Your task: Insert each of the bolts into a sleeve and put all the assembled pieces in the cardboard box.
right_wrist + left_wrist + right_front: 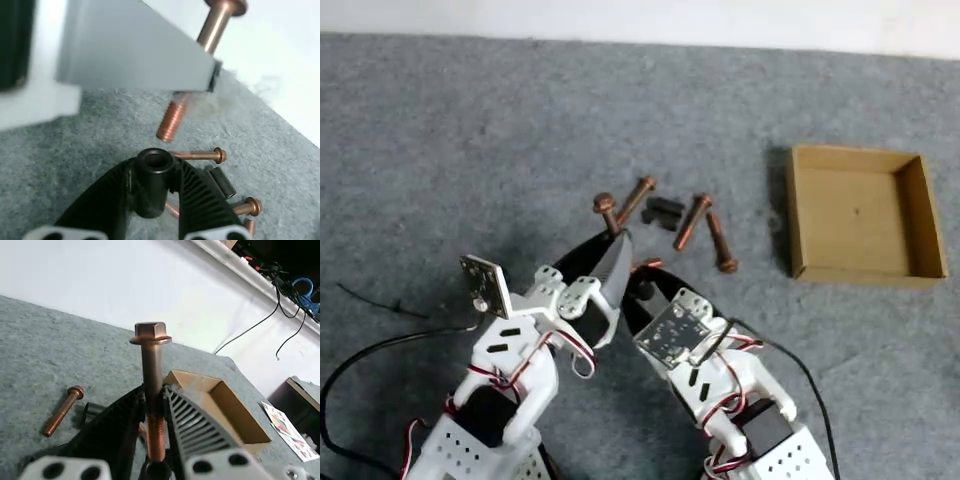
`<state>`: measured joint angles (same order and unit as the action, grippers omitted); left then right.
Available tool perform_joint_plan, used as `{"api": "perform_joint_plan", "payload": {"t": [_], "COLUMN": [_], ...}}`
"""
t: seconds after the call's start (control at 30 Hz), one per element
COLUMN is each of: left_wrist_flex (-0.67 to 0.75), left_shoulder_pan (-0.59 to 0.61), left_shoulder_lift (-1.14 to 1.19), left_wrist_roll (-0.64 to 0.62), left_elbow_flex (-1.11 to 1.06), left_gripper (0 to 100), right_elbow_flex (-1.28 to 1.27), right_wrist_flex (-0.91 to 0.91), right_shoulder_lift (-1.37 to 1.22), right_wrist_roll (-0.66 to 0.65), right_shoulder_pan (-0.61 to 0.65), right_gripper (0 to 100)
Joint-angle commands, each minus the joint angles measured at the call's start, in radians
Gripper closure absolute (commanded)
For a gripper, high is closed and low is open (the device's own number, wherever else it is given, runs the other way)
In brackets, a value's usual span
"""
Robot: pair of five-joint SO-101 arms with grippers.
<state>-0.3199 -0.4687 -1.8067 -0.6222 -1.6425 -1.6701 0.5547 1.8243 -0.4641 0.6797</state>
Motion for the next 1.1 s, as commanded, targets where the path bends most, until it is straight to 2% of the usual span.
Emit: {"api": "perform_joint_plan", "payload": {"t": [0.0, 0.27, 0.47, 0.83, 1.07], "left_wrist_flex": [0.003, -0.038, -0.049, -0.048, -0.040], "left_shoulder_pan": [-0.018, -0.022, -0.084, -0.088, -0.090], "left_shoulder_lift": [-0.019, -0.019, -0.019, -0.019, -0.019], "left_wrist_roll": [0.005, 0.008, 0.095, 0.092, 0.092], "left_elbow_flex": [0.016, 0.028, 0.001, -0.036, -0.053], "left_gripper": [99, 99, 99, 99, 99], "right_elbow_flex": [-0.154, -0.154, -0.154, -0.153, -0.096], "right_wrist_flex": [0.005, 0.005, 0.021, 0.024, 0.022], "right_shoulder_lift": [0.013, 0.013, 0.013, 0.013, 0.015], "right_wrist_roll": [-0.014, -0.014, -0.014, -0.006, 0.118], "right_shoulder_pan": [-0.013, -0.013, -0.024, -0.027, -0.050], "right_gripper": [99.4, 99.4, 99.4, 99.4, 99.4]}}
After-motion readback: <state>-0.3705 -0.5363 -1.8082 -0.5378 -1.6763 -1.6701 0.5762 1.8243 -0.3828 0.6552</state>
